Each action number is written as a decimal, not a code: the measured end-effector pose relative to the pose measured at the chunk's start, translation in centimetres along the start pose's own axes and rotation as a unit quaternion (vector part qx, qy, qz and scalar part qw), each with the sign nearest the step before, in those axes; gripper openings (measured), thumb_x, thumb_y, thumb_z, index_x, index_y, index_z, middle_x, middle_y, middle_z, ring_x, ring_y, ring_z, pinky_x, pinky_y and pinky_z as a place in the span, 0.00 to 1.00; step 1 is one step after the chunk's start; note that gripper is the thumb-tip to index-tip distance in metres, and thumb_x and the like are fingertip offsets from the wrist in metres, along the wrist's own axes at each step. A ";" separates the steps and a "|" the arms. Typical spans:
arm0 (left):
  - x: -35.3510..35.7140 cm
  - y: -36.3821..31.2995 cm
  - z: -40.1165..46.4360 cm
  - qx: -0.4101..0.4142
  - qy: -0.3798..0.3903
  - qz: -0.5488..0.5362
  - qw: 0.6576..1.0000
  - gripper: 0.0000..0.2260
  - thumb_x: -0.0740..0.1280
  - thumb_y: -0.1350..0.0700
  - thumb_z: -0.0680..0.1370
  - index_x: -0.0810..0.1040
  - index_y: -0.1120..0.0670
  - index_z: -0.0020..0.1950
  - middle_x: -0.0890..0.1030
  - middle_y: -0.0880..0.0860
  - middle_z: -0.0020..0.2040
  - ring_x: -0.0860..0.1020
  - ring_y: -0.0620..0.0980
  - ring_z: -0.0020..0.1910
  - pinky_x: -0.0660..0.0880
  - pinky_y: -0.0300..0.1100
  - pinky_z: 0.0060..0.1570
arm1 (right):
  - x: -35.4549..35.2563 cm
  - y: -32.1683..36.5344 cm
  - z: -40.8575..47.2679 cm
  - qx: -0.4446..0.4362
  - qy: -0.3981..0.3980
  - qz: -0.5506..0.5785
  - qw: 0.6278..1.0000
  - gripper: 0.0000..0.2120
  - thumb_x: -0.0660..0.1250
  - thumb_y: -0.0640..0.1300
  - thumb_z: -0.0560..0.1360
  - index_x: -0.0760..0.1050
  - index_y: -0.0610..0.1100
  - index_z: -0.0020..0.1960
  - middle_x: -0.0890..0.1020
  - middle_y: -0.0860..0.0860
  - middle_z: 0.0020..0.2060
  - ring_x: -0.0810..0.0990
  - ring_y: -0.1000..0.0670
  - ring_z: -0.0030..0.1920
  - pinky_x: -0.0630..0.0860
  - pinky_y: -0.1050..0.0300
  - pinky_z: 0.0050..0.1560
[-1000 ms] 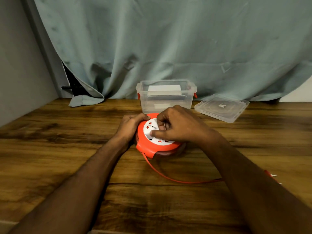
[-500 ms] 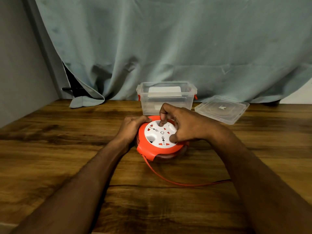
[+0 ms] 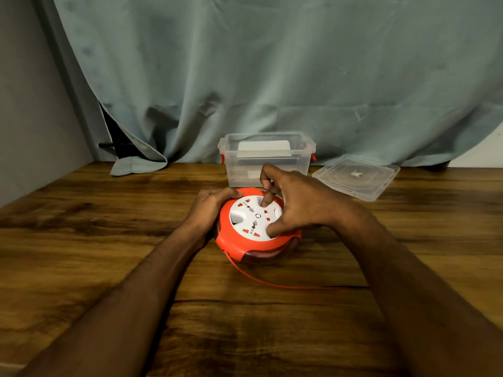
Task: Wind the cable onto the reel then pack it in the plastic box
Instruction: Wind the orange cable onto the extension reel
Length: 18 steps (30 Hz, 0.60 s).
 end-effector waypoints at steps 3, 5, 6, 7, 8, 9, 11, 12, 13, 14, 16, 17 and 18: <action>0.0 -0.1 -0.1 -0.002 -0.002 -0.001 1.000 0.07 0.72 0.60 0.75 0.87 0.57 0.37 0.87 0.63 0.40 0.84 0.58 0.33 0.80 0.44 0.35 | -0.1 -0.2 0.0 0.008 -0.005 0.005 1.000 0.34 0.84 0.55 0.58 0.62 0.58 0.51 0.86 0.57 0.52 0.80 0.59 0.45 0.70 0.62 0.36; 0.0 -0.1 -0.1 -0.005 -0.004 -0.005 1.000 0.09 0.72 0.60 0.75 0.87 0.57 0.35 0.87 0.62 0.38 0.84 0.56 0.32 0.80 0.43 0.33 | 0.0 -0.4 0.1 0.010 -0.003 0.018 1.000 0.34 0.85 0.54 0.58 0.62 0.58 0.50 0.87 0.56 0.53 0.81 0.60 0.46 0.71 0.63 0.36; 0.0 -0.1 -0.1 -0.005 -0.007 -0.005 1.000 0.09 0.72 0.60 0.75 0.87 0.57 0.34 0.87 0.61 0.37 0.84 0.56 0.31 0.80 0.42 0.33 | 0.0 -0.5 0.2 0.010 -0.001 0.025 1.000 0.34 0.85 0.53 0.58 0.62 0.58 0.49 0.86 0.56 0.54 0.82 0.59 0.48 0.71 0.65 0.37; -0.1 -0.1 0.0 -0.004 -0.011 -0.006 1.000 0.10 0.72 0.60 0.74 0.87 0.56 0.34 0.87 0.61 0.36 0.84 0.55 0.31 0.80 0.42 0.32 | 0.1 -0.6 0.3 0.009 0.000 0.030 0.999 0.33 0.85 0.52 0.59 0.62 0.58 0.49 0.86 0.55 0.55 0.83 0.58 0.52 0.71 0.65 0.37; -0.2 -0.1 0.0 0.000 -0.014 -0.007 1.000 0.10 0.72 0.60 0.74 0.87 0.57 0.33 0.86 0.61 0.36 0.83 0.55 0.30 0.79 0.42 0.32 | 0.2 -0.6 0.3 0.008 0.000 0.034 0.999 0.33 0.85 0.52 0.59 0.63 0.58 0.48 0.86 0.55 0.54 0.83 0.57 0.55 0.71 0.66 0.37; -0.2 -0.1 0.0 0.006 -0.017 -0.009 1.000 0.10 0.72 0.61 0.74 0.86 0.57 0.33 0.86 0.60 0.35 0.83 0.55 0.30 0.79 0.42 0.32 | 0.2 -0.6 0.4 0.006 0.000 0.037 0.999 0.33 0.85 0.51 0.59 0.63 0.57 0.48 0.86 0.55 0.53 0.83 0.58 0.56 0.71 0.68 0.37; -0.3 -0.1 0.0 0.019 -0.022 -0.008 1.000 0.10 0.72 0.61 0.74 0.87 0.56 0.33 0.86 0.60 0.34 0.83 0.54 0.30 0.78 0.42 0.30 | 0.3 -0.5 0.4 0.003 -0.001 0.043 0.999 0.32 0.86 0.49 0.58 0.64 0.56 0.46 0.84 0.58 0.46 0.83 0.60 0.56 0.69 0.71 0.35; -0.4 0.0 0.0 0.021 -0.025 -0.007 0.999 0.10 0.72 0.62 0.74 0.87 0.56 0.34 0.86 0.59 0.34 0.83 0.53 0.30 0.79 0.42 0.31 | 0.2 -0.5 0.4 0.000 -0.002 0.043 0.999 0.31 0.86 0.48 0.58 0.64 0.55 0.45 0.83 0.60 0.43 0.84 0.60 0.56 0.69 0.72 0.33; -0.5 0.0 0.1 0.022 -0.029 -0.008 0.999 0.09 0.72 0.62 0.75 0.87 0.57 0.34 0.86 0.60 0.35 0.83 0.54 0.30 0.79 0.43 0.32 | 0.2 -0.4 0.4 -0.004 -0.003 0.041 0.999 0.30 0.86 0.47 0.58 0.65 0.54 0.44 0.82 0.60 0.42 0.84 0.60 0.55 0.69 0.73 0.32; -0.5 0.0 0.1 0.020 -0.030 -0.009 0.999 0.09 0.72 0.62 0.75 0.87 0.57 0.35 0.86 0.60 0.35 0.83 0.54 0.31 0.79 0.43 0.33 | 0.2 -0.4 0.4 -0.007 -0.003 0.037 0.999 0.29 0.86 0.48 0.58 0.65 0.54 0.43 0.81 0.59 0.41 0.84 0.59 0.54 0.69 0.72 0.31; -0.5 0.1 0.2 0.017 -0.033 -0.013 0.999 0.08 0.73 0.62 0.74 0.86 0.58 0.36 0.86 0.60 0.35 0.82 0.55 0.31 0.78 0.43 0.35 | 0.1 -0.2 0.4 -0.005 -0.003 0.033 0.999 0.28 0.86 0.49 0.59 0.66 0.53 0.42 0.81 0.58 0.40 0.84 0.59 0.53 0.69 0.72 0.30; -0.5 0.1 0.2 0.017 -0.036 -0.016 0.999 0.07 0.73 0.62 0.74 0.86 0.59 0.36 0.86 0.60 0.34 0.81 0.56 0.31 0.77 0.43 0.36 | 0.1 -0.1 0.4 -0.001 -0.002 0.031 1.000 0.28 0.86 0.49 0.59 0.67 0.52 0.42 0.82 0.58 0.40 0.84 0.59 0.53 0.69 0.71 0.31; -0.6 0.1 0.3 0.016 -0.040 -0.019 0.999 0.07 0.73 0.62 0.74 0.86 0.59 0.36 0.85 0.60 0.34 0.81 0.56 0.32 0.77 0.43 0.36 | 0.1 0.0 0.4 0.004 -0.002 0.028 1.000 0.27 0.86 0.50 0.59 0.68 0.52 0.43 0.83 0.57 0.42 0.84 0.58 0.53 0.72 0.68 0.33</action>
Point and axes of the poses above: each hand's wrist, its own z-axis towards the middle knuckle, its own x-axis out of the palm, y = z × x, the point moved 4 cm from there along z, towards the middle knuckle
